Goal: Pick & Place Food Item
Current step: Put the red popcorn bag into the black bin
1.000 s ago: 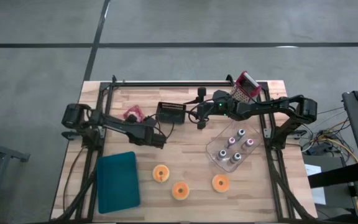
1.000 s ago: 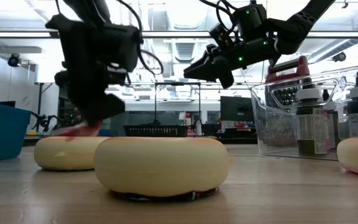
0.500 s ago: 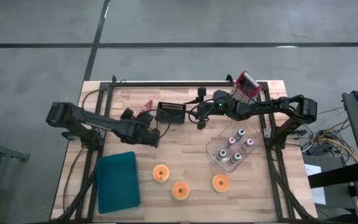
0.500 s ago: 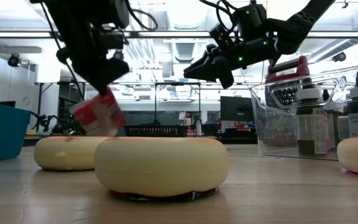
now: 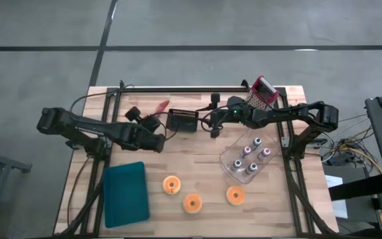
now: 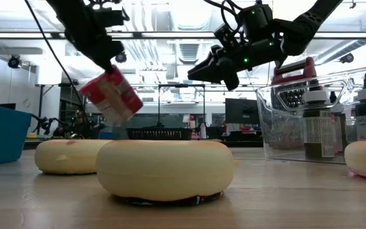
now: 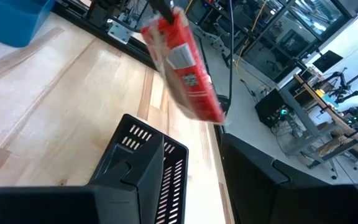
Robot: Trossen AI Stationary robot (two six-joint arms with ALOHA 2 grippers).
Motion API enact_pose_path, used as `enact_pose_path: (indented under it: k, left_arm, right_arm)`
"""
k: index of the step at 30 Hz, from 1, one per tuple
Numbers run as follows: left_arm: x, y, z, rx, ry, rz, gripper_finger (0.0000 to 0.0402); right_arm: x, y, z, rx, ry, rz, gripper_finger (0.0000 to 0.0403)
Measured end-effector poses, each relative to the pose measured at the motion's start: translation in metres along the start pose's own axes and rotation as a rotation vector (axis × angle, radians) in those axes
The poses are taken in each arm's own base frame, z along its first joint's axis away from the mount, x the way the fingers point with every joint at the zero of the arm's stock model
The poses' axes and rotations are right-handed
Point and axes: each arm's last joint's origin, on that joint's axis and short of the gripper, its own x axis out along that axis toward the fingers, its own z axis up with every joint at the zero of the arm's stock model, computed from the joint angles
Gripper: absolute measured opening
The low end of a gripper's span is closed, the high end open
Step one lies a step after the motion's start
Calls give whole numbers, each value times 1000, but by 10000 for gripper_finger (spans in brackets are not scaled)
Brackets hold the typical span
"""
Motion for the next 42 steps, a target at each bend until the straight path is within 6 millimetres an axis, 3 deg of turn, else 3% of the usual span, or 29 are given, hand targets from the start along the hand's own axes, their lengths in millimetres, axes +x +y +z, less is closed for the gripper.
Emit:
enact_pose_path:
  k: [16,25,35,42]
  left_arm:
    - [4,-26,31,421,-208,-122,0]
    - [23,-21,40,540,-212,-274,0]
    - [64,4,49,460,-176,-466,0]
    - [88,8,37,389,-180,-489,0]
  right_arm:
    - [0,0,0,-2,0,0,159]
    - [0,0,0,-2,0,0,155]
    - [0,0,0,-2,0,0,158]
    - [0,0,0,-1,0,0,153]
